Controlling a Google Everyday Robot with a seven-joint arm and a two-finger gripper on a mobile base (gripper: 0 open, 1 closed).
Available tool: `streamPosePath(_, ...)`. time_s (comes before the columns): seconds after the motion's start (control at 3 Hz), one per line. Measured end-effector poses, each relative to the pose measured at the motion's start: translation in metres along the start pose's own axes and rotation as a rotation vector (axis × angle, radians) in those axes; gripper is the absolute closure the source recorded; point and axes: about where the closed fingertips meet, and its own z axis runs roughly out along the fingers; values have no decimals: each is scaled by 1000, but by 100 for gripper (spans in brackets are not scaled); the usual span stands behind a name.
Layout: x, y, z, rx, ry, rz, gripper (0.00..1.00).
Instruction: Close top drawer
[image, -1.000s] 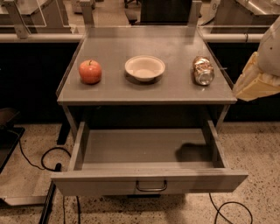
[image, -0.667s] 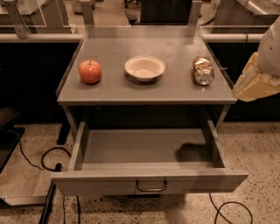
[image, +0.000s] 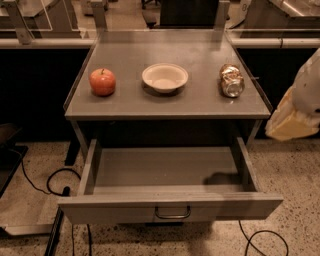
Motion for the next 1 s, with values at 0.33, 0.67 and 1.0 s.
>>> streamPosePath(0.33, 18, 28, 37, -74, 24, 60, 100)
streamPosePath(0.67, 27, 50, 71, -148, 31, 100, 100)
streamPosePath(1.0, 36, 68, 100, -219, 30, 133, 100)
